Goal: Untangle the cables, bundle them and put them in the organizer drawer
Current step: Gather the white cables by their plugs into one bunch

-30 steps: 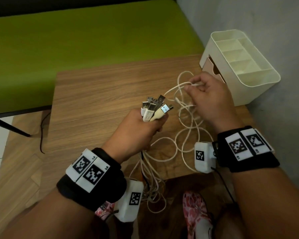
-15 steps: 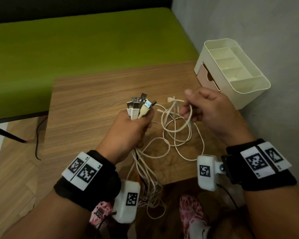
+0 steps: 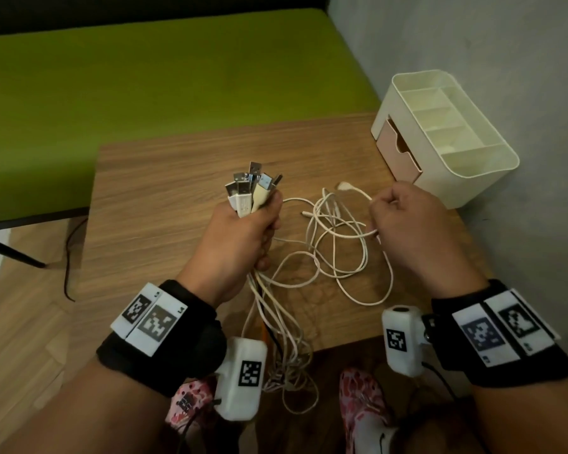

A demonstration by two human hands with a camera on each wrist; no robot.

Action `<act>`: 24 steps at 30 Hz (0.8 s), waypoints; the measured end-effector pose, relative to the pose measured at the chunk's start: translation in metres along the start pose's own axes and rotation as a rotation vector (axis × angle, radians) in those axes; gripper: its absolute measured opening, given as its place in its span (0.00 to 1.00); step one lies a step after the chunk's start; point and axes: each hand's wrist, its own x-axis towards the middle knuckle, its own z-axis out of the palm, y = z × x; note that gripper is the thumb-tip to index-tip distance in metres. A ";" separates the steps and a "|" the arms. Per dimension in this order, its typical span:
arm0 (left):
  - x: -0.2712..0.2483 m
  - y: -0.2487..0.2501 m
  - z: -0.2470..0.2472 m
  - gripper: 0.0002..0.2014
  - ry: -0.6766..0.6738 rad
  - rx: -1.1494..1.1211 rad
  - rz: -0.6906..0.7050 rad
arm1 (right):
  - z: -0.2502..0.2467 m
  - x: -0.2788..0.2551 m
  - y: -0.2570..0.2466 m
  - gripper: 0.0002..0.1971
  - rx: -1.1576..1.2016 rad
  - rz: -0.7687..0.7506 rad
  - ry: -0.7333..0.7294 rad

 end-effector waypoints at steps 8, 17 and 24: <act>0.001 -0.001 0.005 0.16 0.037 -0.071 0.013 | 0.008 -0.014 -0.014 0.04 0.518 -0.065 -0.302; -0.001 0.001 0.011 0.15 -0.033 -0.208 0.108 | 0.020 -0.028 -0.016 0.04 0.420 -0.298 -0.426; -0.003 0.000 0.010 0.16 -0.139 -0.182 0.139 | 0.031 -0.027 -0.011 0.04 0.224 -0.321 -0.333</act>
